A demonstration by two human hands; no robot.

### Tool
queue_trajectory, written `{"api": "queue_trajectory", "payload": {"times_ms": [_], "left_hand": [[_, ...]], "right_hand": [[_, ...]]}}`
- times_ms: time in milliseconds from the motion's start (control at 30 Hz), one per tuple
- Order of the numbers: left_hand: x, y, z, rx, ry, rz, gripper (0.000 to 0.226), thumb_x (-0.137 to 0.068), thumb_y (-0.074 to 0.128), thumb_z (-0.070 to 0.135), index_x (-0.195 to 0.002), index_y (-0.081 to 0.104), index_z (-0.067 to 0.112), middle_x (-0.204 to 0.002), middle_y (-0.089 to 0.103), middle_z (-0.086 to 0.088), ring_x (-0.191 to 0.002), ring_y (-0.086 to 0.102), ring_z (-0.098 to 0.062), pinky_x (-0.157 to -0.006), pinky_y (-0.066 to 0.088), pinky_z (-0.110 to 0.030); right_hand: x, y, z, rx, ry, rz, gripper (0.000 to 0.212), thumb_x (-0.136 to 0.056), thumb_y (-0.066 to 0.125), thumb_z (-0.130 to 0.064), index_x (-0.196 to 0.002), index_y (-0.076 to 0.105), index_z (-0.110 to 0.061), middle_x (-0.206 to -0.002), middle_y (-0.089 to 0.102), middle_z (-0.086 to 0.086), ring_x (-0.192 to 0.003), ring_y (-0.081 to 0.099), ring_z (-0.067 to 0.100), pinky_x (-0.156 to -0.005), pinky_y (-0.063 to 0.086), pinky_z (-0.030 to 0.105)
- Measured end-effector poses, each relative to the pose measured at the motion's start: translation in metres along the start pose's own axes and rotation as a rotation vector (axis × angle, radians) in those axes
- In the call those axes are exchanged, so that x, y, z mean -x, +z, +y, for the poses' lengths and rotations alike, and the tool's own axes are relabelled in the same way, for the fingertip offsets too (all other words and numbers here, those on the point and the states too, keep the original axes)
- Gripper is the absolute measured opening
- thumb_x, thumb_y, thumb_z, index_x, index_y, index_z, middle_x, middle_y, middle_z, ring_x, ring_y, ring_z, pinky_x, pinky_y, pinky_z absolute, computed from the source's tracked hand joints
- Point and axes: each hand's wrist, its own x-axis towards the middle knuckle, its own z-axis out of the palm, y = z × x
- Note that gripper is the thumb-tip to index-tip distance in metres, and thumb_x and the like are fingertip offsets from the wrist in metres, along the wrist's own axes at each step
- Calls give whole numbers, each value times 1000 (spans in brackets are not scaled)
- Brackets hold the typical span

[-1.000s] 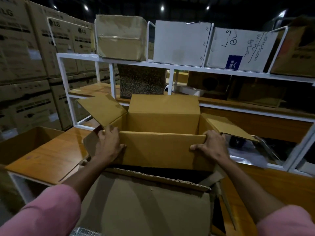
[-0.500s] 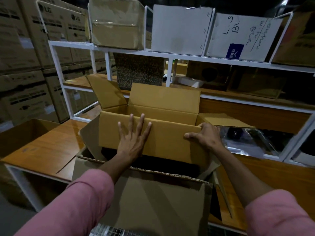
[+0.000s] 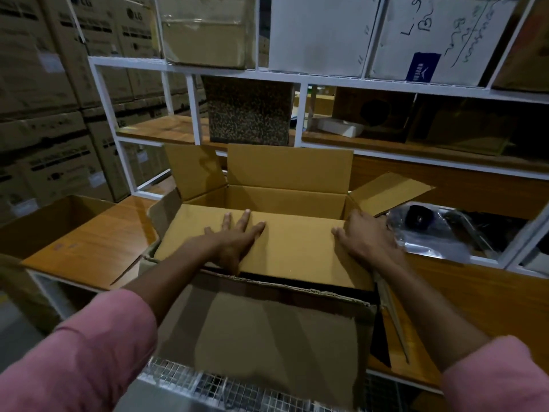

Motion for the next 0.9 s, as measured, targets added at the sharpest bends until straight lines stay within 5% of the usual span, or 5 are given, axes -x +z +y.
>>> {"api": "queue_trajectory", "payload": {"times_ms": [167,300,433,567,900], "left_hand": [[34,-29,-7,150,114,-84,87,-83,70,14,-155,29,39,-155,38,-1,-135,44,-27,-109,42,-42],[42,-7,2,123,90,77,56,-88,59,7,-138,55,30,-133,62,-1,-119,58,-21,-95,48,-33],[39,35,8,78,-15,212,41,-92,53,15,-127,58,35,-120,65,-8,-110,61,-30,-84,52,-41],[40,48,10,93,-57,280,39,-92,50,20,-123,61,40,-119,66,-7,-110,62,-31,-81,47,-40],[32,52,49,98,-35,308,45,-92,49,15,-129,63,38,-120,66,-10,-111,61,-35,-79,44,-37]], "right_hand": [[13,-12,-14,145,-163,-117,47,-94,44,-66,-95,63,-22,-111,63,8,-123,45,35,-100,38,52],[-1,0,-23,-75,-302,-522,50,-98,42,-63,-105,65,-19,-103,66,1,-98,60,19,-91,52,42],[-10,24,-16,-73,-267,-727,59,-95,33,-71,-107,66,-24,-125,65,5,-115,59,22,-106,45,47],[-12,53,1,51,-161,-754,87,-94,23,-75,-148,43,-11,-158,35,15,-145,34,33,-117,29,53],[-1,45,27,69,-85,-771,82,-99,18,-69,-155,29,-10,-164,23,14,-151,23,32,-121,20,51]]}}
